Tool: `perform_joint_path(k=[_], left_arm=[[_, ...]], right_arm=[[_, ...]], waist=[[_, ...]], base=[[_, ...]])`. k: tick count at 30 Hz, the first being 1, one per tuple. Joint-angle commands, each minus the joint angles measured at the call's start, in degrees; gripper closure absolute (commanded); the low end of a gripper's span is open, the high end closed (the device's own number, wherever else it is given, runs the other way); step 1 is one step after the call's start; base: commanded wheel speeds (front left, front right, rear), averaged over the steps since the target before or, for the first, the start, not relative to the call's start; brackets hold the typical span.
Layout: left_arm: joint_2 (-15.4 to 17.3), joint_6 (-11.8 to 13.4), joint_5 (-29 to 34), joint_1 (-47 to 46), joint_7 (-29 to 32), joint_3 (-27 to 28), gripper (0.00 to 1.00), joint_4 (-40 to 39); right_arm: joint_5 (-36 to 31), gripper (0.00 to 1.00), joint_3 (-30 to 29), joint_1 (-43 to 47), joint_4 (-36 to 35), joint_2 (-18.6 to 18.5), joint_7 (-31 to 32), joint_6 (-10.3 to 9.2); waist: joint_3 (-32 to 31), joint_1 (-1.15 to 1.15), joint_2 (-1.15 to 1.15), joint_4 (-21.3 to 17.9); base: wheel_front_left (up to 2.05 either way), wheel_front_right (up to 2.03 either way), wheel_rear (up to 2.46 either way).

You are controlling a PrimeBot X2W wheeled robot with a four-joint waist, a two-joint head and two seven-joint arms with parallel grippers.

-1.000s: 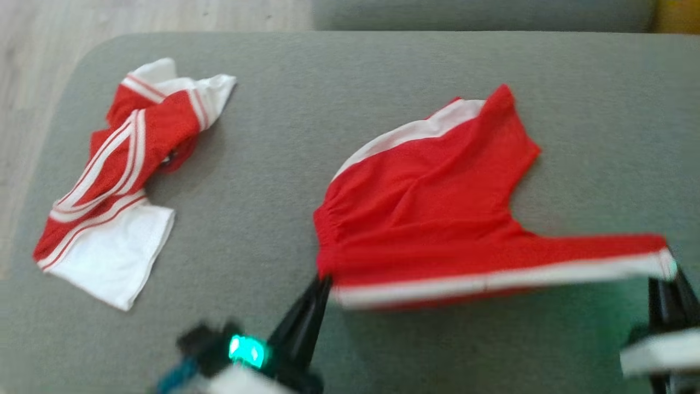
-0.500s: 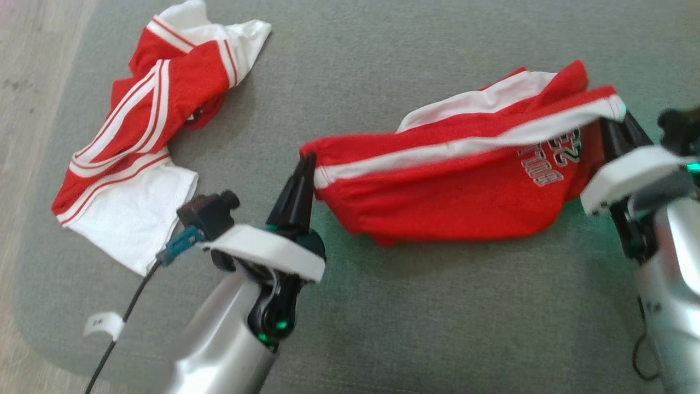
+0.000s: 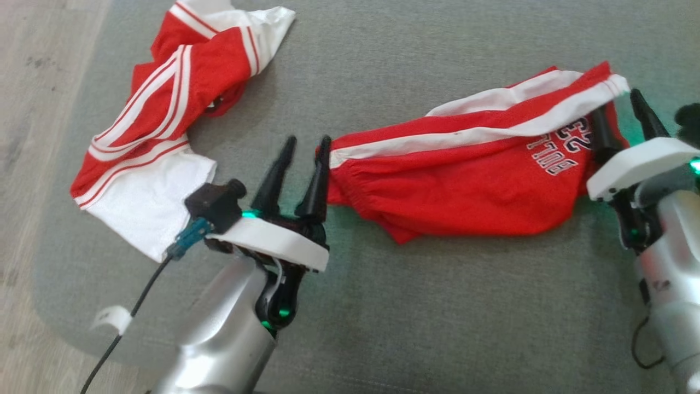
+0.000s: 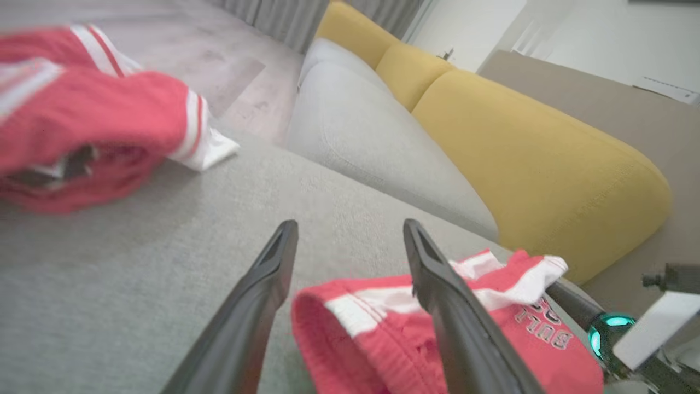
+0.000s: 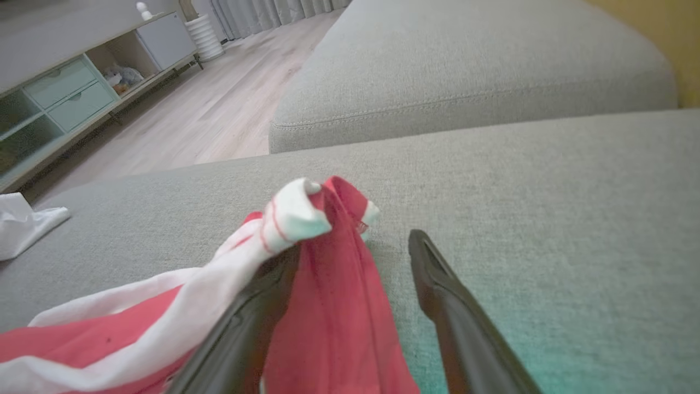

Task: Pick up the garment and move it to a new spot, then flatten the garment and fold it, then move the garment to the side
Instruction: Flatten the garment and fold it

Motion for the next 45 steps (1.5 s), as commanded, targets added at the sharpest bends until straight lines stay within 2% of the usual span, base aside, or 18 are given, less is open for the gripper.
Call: perform_joint_path(k=[1,7,8,9,14,19,25,31,34,38,41,45], left_arm=[[0.39,0.94,2.76,0.72,-0.67,4.13,0.00,-3.91],[0.30,1.87,9.60,7.77,-0.69,8.82,0.00,-12.14],[0.29,2.08,10.37,9.13,-0.69,9.45,0.00,-13.82],[0.29,2.38,10.96,10.45,-0.70,9.99,0.00,-15.47],[0.27,4.08,14.82,15.99,-0.70,12.04,0.00,-21.87],[0.27,5.07,17.23,20.17,-0.70,13.56,0.00,-25.46],[0.26,5.02,18.83,22.42,-0.71,13.74,0.00,-26.78],[0.26,5.00,19.27,22.08,-0.71,13.18,0.00,-26.75],[0.26,4.97,19.35,22.49,-0.71,13.03,0.00,-26.17],[0.26,4.92,19.09,22.82,-0.71,12.68,0.00,-25.44],[0.26,4.84,18.93,22.92,-0.71,12.18,0.00,-24.82],[0.26,5.00,18.64,23.08,-0.71,11.75,0.00,-24.51]], right_arm=[[2.94,0.00,1.42,-0.80,-0.73,-1.26,0.30,0.37],[8.80,0.00,4.80,-0.74,2.18,-4.01,2.81,0.37],[9.99,0.20,5.93,-0.62,2.28,-4.46,3.35,0.37],[11.15,1.00,7.10,-0.51,2.13,-4.96,3.61,0.37],[15.28,1.00,10.52,0.35,1.54,-7.90,0.69,0.37],[18.85,1.00,11.33,2.91,1.41,-10.70,-2.23,0.37],[20.80,1.00,9.42,6.90,2.43,-16.59,-3.81,0.37],[20.65,1.00,5.09,9.32,1.61,-21.38,-5.01,0.37],[19.28,1.00,3.94,8.57,-0.19,-20.86,-5.26,0.37],[16.73,1.00,4.68,6.41,-6.10,-17.80,-4.33,0.37],[14.65,1.00,5.30,5.52,-11.94,-13.91,-2.98,0.37],[9.87,1.00,7.18,6.23,-18.88,-6.71,0.98,0.37]], waist=[[0.14,0.00,0.00,1.05],[0.25,0.00,0.00,3.49],[0.19,0.00,0.00,3.88],[0.08,0.00,0.00,4.17],[-1.37,0.00,0.00,3.78],[-3.86,0.00,0.00,0.26],[-5.27,0.00,0.00,-5.08],[-5.63,0.00,0.00,-8.18],[-6.15,0.00,0.00,-8.83],[-7.17,0.00,0.00,-8.96],[-8.10,0.00,0.00,-8.37],[-8.93,0.00,0.00,-7.03]], base=[[0.00,0.00,0.00],[0.00,0.00,0.00],[0.00,0.00,0.00],[0.00,0.00,0.00],[0.00,0.00,0.00],[0.00,0.00,0.00],[0.00,0.00,0.00],[0.00,0.00,0.00],[0.00,0.00,0.00],[0.00,0.00,0.00],[0.00,0.00,0.00],[0.00,0.00,0.00]])
